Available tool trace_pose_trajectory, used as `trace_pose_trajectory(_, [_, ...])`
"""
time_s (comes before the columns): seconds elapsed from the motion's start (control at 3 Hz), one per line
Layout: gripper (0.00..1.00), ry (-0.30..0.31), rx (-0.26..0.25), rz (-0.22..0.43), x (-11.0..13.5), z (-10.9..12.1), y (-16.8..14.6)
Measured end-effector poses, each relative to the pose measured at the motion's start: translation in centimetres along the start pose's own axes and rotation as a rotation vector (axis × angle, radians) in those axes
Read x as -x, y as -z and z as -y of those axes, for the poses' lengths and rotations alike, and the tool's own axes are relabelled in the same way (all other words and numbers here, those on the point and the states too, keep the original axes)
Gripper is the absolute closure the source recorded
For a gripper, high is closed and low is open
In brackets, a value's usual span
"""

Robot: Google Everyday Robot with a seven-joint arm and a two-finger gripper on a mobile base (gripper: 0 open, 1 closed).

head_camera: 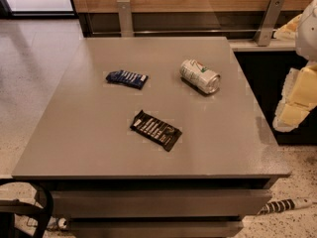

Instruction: Place 7up can upright

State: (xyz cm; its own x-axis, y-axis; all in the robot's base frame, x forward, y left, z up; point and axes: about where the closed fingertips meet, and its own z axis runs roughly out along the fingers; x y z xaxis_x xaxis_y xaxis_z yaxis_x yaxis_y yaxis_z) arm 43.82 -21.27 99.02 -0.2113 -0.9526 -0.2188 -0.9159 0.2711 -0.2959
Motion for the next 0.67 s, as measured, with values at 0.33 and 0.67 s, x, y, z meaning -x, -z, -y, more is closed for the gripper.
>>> trace_pose_trajectory(0.33, [0.00,0.000,0.000,0.000,0.0,0.0,0.0])
trace_pose_trajectory(0.67, [0.00,-0.028,0.005,0.004,0.4,1.4,0.1])
